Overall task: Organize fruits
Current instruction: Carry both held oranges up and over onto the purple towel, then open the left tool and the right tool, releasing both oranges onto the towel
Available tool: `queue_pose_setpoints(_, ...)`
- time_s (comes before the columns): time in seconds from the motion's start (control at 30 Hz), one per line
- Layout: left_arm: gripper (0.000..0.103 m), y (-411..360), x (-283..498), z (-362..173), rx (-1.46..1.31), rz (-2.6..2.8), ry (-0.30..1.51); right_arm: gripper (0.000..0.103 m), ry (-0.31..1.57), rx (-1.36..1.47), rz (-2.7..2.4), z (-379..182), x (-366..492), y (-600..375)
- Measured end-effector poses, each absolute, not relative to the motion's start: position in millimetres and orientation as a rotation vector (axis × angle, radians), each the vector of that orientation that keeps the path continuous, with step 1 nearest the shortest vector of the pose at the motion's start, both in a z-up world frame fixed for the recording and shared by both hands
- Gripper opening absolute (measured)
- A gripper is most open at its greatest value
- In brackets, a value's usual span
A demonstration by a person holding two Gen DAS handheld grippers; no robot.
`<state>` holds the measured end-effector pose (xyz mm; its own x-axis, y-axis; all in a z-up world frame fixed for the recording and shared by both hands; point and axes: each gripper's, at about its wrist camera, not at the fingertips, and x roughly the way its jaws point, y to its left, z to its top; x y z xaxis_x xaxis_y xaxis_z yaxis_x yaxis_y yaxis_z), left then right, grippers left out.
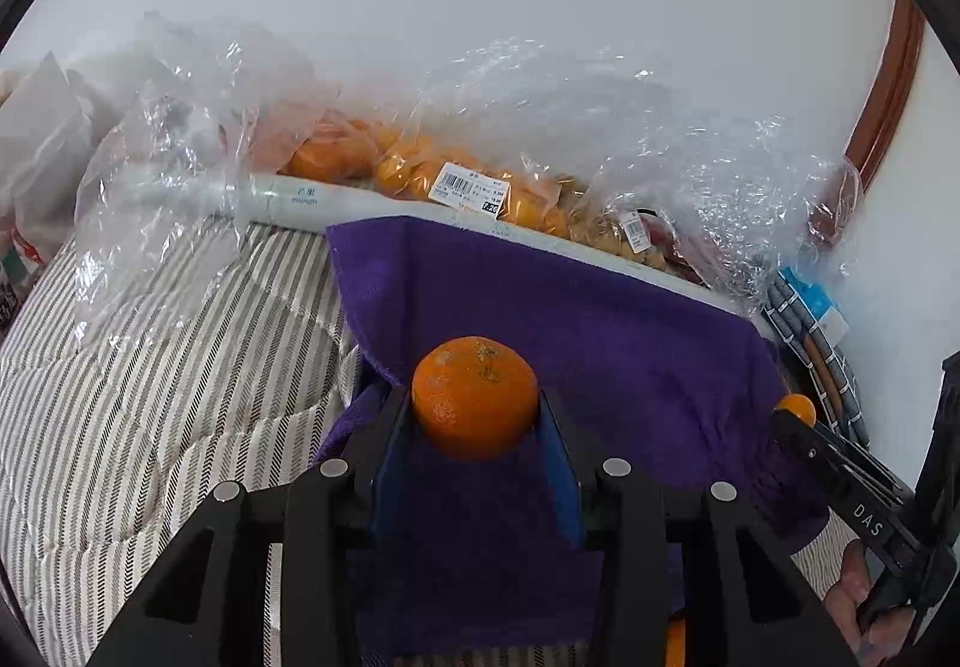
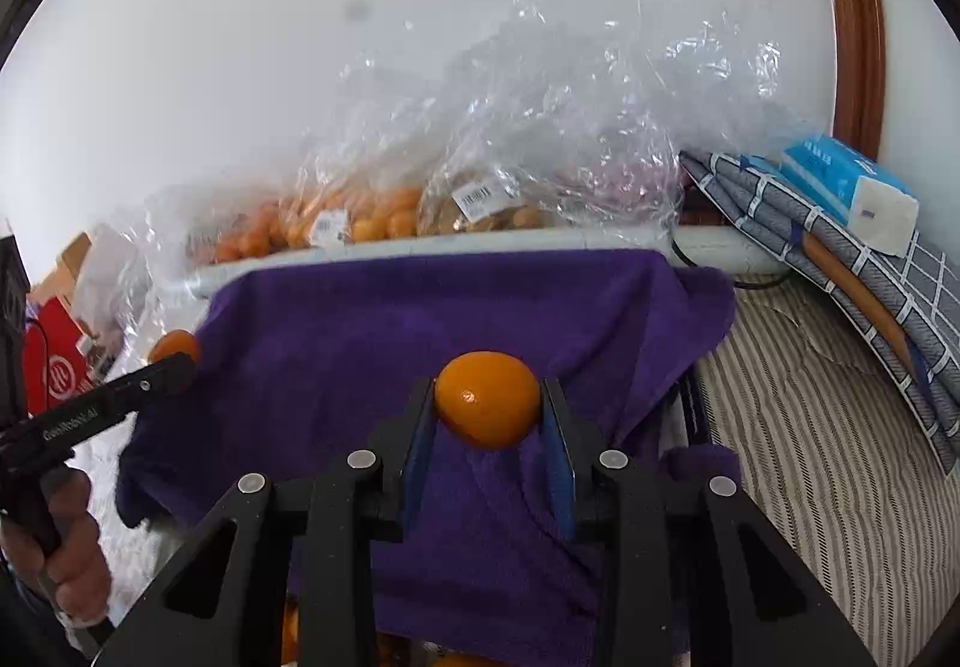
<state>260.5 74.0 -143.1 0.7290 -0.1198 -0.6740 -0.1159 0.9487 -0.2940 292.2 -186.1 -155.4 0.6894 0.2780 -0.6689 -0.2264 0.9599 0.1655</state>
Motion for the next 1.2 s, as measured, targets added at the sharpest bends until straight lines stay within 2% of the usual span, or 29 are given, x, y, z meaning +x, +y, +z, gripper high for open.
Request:
queue_pose_setpoints(0.37, 0.039, 69.1, 267.4, -156.7, -0.301, -0.018, 0.805, 0.034, 0.849, 0.056, 0.261, -177.2, 300.2, -185.1)
queue_pose_setpoints(1.2, 0.039, 56.7, 274.3, -164.3, -0.208, -0.027, 0.855, 0.034, 0.9, 0.04, 0.262, -188.7, 304.5, -178.4)
